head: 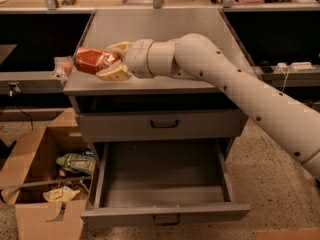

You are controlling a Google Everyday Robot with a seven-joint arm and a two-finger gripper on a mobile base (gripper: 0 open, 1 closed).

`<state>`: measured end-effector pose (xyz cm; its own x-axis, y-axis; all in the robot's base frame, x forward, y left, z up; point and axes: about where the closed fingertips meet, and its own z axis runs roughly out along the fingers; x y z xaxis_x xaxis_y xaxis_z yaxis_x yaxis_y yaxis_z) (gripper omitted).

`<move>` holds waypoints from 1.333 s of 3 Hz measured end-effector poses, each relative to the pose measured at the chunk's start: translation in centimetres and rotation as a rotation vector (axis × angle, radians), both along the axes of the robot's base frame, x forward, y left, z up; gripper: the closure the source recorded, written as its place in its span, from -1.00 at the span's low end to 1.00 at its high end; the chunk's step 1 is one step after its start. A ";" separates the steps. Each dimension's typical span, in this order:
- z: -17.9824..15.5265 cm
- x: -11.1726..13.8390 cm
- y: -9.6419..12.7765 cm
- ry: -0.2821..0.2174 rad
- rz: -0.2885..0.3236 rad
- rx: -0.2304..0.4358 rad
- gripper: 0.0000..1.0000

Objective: Pick coke can from middle drawer and place on counter

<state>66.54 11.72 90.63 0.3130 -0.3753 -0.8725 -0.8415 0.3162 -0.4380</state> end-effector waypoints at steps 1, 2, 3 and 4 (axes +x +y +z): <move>-1.4 3.5 0.1 0.102 -0.031 -0.022 1.00; -3.2 6.6 -0.1 0.188 -0.063 -0.030 1.00; -4.7 9.2 -0.5 0.254 -0.101 -0.025 1.00; -4.7 9.4 -0.7 0.257 -0.107 -0.024 0.62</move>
Offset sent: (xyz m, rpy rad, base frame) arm 0.1075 -0.0113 -0.0552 -0.0371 0.2955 -0.1143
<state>75.97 11.06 85.96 0.0402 -0.4153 -0.9088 -0.8885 0.4012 -0.2227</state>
